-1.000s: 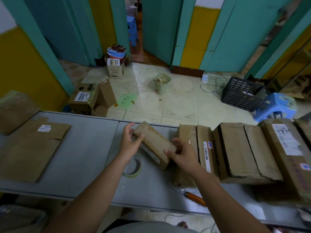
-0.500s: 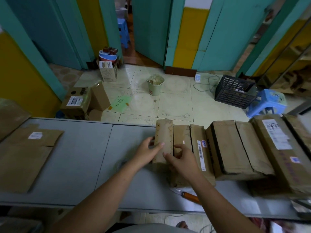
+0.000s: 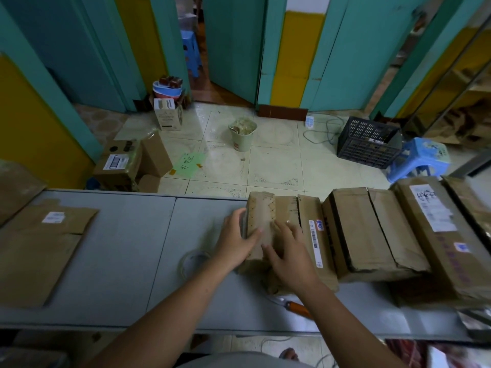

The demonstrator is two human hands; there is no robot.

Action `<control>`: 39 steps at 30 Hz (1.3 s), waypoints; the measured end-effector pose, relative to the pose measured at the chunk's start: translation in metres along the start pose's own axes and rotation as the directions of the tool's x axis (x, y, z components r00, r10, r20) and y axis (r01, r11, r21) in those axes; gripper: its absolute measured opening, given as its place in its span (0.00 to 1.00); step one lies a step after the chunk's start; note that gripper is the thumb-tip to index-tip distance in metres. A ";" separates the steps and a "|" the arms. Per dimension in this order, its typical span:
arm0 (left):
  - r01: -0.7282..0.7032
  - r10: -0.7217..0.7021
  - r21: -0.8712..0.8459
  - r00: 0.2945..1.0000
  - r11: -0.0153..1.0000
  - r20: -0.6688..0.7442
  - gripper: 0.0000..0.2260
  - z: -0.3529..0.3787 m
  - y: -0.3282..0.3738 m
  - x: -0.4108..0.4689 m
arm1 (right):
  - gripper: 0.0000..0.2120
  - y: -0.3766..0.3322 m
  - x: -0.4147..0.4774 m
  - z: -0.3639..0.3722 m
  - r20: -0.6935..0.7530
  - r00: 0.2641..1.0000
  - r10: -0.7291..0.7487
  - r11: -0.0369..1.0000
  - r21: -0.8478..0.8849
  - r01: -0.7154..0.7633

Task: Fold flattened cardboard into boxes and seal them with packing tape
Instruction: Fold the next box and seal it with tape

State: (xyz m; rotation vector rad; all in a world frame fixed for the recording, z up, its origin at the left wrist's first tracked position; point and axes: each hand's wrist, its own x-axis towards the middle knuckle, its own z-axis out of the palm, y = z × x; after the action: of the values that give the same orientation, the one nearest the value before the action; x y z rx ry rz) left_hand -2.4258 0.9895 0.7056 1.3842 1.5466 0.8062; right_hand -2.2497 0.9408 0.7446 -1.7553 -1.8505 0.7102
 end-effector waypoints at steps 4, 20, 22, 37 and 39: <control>-0.056 0.055 -0.053 0.998 0.997 -0.025 0.26 0.006 0.008 -0.001 | 0.27 -0.011 0.002 0.000 -0.023 0.993 -0.112 0.993 0.023 0.112; -0.131 0.126 0.073 0.989 0.989 0.074 0.17 -0.018 0.003 -0.011 | 0.35 -0.005 0.004 -0.001 0.091 0.996 -0.017 0.996 0.085 0.010; -0.149 0.141 0.104 0.987 0.983 0.078 0.16 -0.023 0.005 -0.013 | 0.35 -0.009 0.005 -0.005 0.076 0.997 -0.032 0.997 0.066 0.027; -0.180 0.054 0.775 0.981 0.606 0.186 0.18 -0.092 -0.107 -0.076 | 0.18 -0.060 0.008 -0.011 0.039 0.965 -0.259 0.966 0.006 0.259; -0.186 0.117 0.765 0.983 0.616 0.145 0.11 -0.091 -0.110 -0.078 | 0.18 -0.068 0.009 -0.011 0.045 0.960 -0.276 0.961 0.002 0.276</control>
State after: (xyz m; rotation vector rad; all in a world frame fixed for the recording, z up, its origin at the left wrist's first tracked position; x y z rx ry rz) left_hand -2.5543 0.9022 0.6576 2.1676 1.8181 0.1103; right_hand -2.2929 0.9473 0.7980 -1.4521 -2.0748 0.6403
